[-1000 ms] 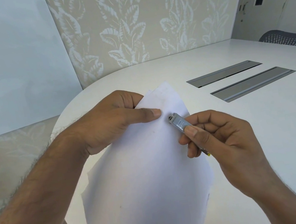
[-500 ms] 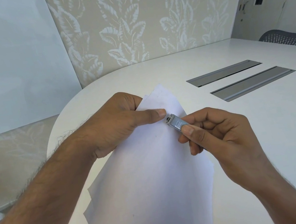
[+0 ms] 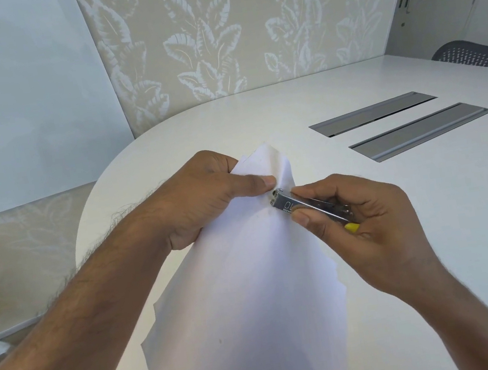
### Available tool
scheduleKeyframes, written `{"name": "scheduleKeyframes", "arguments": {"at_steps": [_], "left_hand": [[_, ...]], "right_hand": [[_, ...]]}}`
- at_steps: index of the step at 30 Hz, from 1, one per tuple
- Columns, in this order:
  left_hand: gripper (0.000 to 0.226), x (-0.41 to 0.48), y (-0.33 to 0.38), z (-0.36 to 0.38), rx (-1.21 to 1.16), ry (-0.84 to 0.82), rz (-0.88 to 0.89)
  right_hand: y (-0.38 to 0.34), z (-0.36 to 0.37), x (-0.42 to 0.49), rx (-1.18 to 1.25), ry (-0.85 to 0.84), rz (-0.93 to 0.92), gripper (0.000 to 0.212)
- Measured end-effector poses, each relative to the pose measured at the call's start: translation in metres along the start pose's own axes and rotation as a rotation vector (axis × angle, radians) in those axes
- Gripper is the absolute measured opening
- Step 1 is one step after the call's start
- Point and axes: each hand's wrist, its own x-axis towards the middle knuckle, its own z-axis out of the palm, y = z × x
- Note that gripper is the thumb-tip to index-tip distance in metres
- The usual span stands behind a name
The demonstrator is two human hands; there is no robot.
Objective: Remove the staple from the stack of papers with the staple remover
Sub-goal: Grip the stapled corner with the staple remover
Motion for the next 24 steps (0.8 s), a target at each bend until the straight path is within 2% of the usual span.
{"name": "scheduleKeyframes", "arguments": {"at_steps": [3,5,9,12,15,20,24], "left_hand": [[0.018,0.001,0.001,0.002,-0.002,0.032,-0.015],[0.031,-0.001,0.001,0.004,-0.002,0.052,-0.035],[0.042,-0.004,0.003,0.005,0.028,0.067,-0.043],[0.026,0.002,-0.001,0.000,0.031,0.055,-0.009],[0.023,0.004,-0.003,-0.002,0.019,0.052,0.002],[0.028,0.005,-0.004,0.003,0.059,0.051,0.000],[0.050,0.004,-0.003,0.006,0.076,0.067,-0.003]], "right_hand": [[0.005,0.000,0.002,-0.129,0.005,-0.105,0.018],[0.009,0.000,0.002,-0.202,0.024,-0.171,0.020],[0.011,0.003,-0.001,-0.187,0.061,-0.185,0.020],[0.013,0.001,-0.004,-0.090,0.055,-0.091,0.019],[0.014,-0.001,-0.006,0.038,0.061,0.031,0.016],[0.013,0.002,-0.005,0.031,0.052,0.047,0.016],[0.010,0.002,-0.004,-0.032,0.037,-0.003,0.016]]}}
